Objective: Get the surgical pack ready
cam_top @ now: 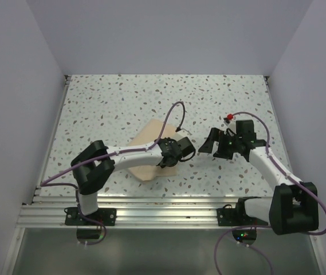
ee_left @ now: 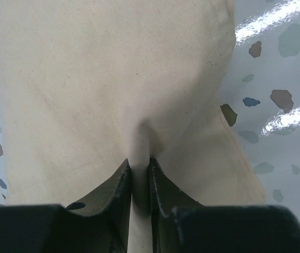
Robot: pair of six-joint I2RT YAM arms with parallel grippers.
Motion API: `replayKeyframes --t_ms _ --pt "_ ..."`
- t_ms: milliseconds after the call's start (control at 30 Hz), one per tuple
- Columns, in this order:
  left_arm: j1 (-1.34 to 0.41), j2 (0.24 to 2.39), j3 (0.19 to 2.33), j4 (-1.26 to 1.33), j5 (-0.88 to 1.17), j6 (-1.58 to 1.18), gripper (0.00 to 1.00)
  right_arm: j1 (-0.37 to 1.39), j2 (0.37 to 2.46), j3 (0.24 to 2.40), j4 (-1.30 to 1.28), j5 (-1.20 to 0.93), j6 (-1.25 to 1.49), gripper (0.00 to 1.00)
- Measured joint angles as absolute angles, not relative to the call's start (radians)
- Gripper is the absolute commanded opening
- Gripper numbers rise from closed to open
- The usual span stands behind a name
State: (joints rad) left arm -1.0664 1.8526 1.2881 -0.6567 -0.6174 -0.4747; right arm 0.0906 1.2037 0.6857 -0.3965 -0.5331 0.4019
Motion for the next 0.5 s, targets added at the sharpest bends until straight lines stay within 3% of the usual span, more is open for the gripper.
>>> replayKeyframes --t_ms 100,133,167,433,500 --pt "-1.066 1.850 1.289 -0.661 -0.624 -0.469 0.11 0.120 1.218 0.686 -0.388 -0.540 0.406 0.99" --pt "-1.066 1.850 1.291 -0.663 -0.625 -0.469 0.02 0.136 1.223 0.685 -0.382 -0.542 0.409 0.99" --pt "-1.066 1.850 1.295 -0.669 -0.627 -0.466 0.00 0.157 1.225 0.685 -0.376 -0.541 0.415 0.99" --pt "-1.040 1.850 1.319 -0.682 -0.647 -0.448 0.00 0.279 1.266 0.685 -0.274 -0.551 0.507 0.98" --pt "-1.039 1.850 1.319 -0.683 -0.660 -0.448 0.00 0.295 1.290 0.678 -0.207 -0.572 0.556 0.87"
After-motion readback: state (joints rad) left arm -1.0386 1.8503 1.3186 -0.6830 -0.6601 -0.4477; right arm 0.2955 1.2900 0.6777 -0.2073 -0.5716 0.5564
